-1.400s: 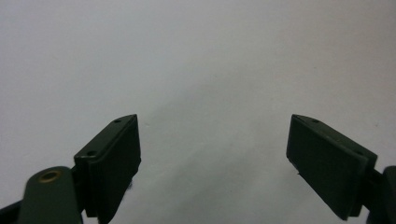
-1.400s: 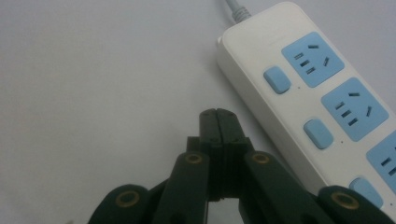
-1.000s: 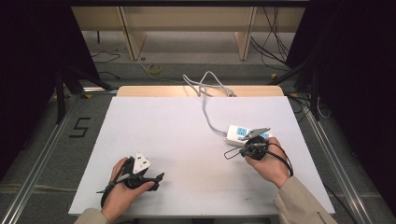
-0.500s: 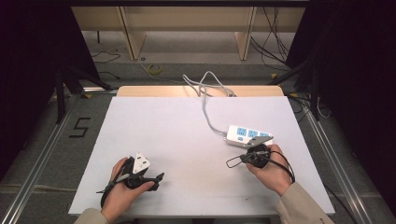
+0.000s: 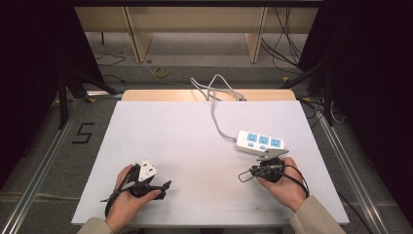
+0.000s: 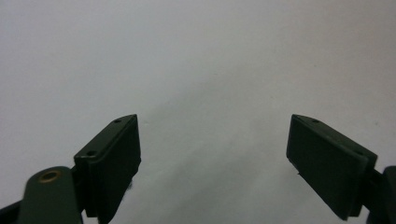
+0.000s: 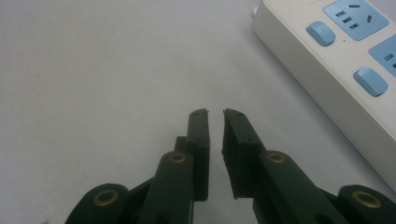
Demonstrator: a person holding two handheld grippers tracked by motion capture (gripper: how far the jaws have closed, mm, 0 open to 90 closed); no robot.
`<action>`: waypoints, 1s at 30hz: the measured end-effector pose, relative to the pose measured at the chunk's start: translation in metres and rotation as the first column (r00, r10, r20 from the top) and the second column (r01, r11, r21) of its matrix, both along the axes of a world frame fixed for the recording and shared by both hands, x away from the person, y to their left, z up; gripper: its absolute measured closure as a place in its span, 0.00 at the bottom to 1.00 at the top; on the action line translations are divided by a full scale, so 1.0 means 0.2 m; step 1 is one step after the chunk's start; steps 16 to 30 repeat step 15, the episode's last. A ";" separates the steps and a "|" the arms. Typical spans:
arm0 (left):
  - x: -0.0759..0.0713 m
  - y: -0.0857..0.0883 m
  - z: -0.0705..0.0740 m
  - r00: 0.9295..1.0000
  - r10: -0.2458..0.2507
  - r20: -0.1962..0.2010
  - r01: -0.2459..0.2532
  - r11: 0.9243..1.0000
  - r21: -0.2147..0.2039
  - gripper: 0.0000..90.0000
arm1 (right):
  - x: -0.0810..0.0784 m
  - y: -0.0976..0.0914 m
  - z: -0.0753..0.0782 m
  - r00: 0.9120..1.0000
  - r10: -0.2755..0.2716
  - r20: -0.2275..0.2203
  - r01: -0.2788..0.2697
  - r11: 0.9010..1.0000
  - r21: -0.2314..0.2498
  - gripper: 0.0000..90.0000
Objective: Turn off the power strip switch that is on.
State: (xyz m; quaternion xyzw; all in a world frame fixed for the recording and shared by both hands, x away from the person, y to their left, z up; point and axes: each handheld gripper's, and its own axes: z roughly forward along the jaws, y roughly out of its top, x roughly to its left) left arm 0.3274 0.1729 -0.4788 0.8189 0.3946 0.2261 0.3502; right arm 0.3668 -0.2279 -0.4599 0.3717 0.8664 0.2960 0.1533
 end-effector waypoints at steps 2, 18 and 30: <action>0.00 0.00 0.00 1.000 -0.001 -0.003 0.001 1.000 0.004 0.19 | -0.01 -0.01 -0.01 1.000 0.000 -0.003 0.000 1.000 0.006 0.88; 0.00 0.00 0.00 1.000 -0.005 -0.007 0.005 1.000 0.007 0.19 | -0.03 -0.01 -0.02 1.000 0.006 0.004 -0.006 0.999 0.044 0.77; 0.00 0.00 0.00 1.000 -0.005 -0.007 0.005 1.000 0.007 0.19 | -0.03 -0.01 -0.02 1.000 0.006 0.004 -0.006 0.999 0.044 0.77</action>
